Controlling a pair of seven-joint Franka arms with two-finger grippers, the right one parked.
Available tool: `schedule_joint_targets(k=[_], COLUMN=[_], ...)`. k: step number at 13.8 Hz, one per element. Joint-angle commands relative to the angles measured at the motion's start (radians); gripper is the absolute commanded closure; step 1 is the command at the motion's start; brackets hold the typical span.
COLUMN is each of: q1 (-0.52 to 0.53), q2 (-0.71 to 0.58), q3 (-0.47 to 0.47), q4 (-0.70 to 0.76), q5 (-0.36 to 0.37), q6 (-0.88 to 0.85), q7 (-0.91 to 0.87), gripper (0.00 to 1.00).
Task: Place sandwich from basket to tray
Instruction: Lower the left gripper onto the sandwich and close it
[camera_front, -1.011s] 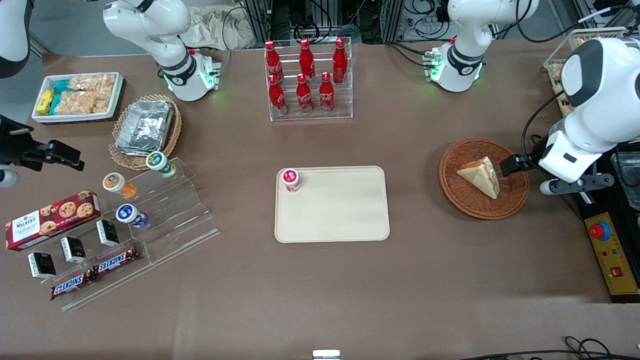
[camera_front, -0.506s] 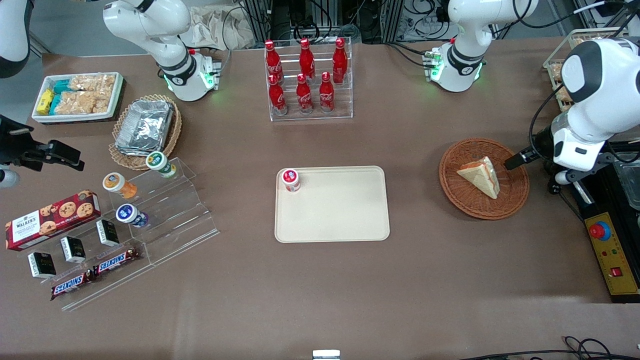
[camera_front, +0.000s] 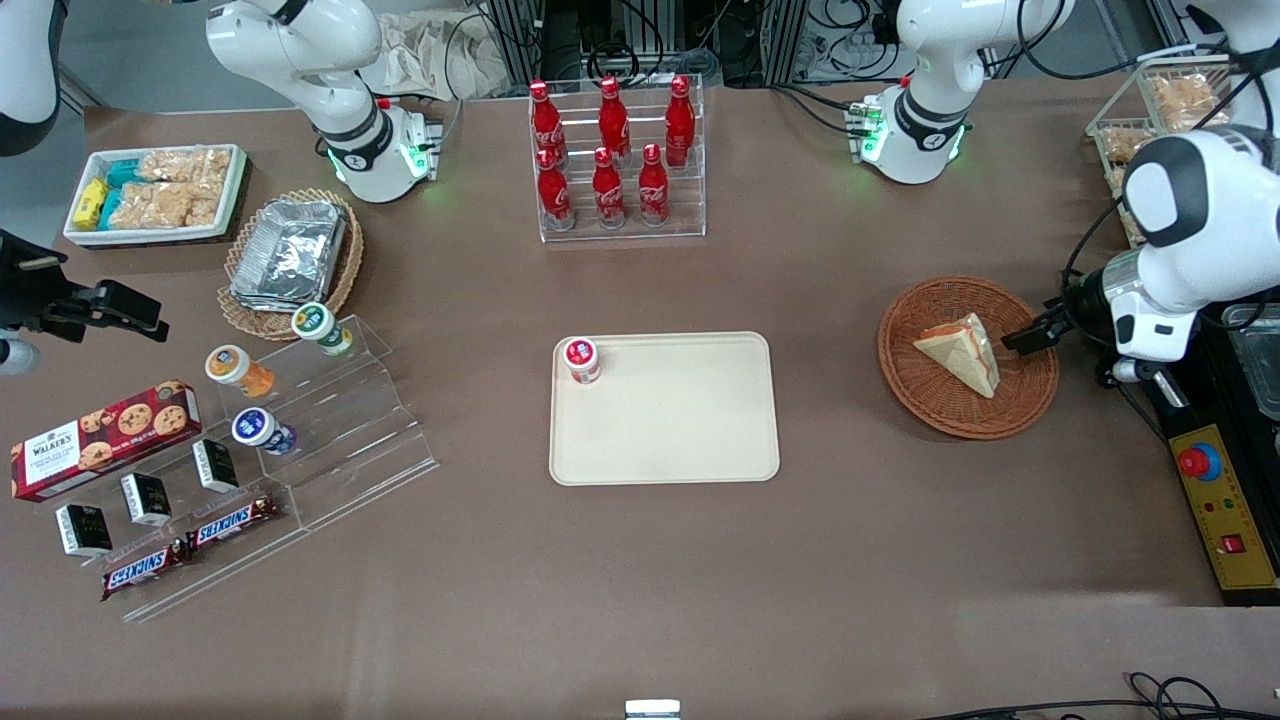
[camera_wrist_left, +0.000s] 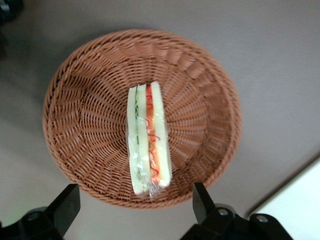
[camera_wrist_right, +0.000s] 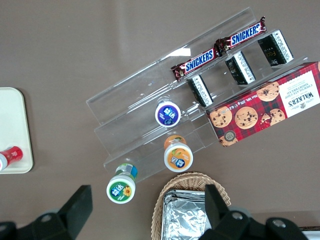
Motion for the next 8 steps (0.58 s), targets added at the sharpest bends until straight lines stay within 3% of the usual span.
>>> schedule_joint_targets(k=[1, 5, 8], q1=[0.023, 0.021, 0.02], q2=[0.001, 0.033, 0.066], q3=[-0.008, -0.011, -0.013], q4=[-0.098, -0.108, -0.094], q5=[-0.088, -0.099, -0.093], q6=[0.1, 0.087, 0.08], q7=[-0.014, -0.177, -0.168], gripper=[0.0, 0.0, 0.0])
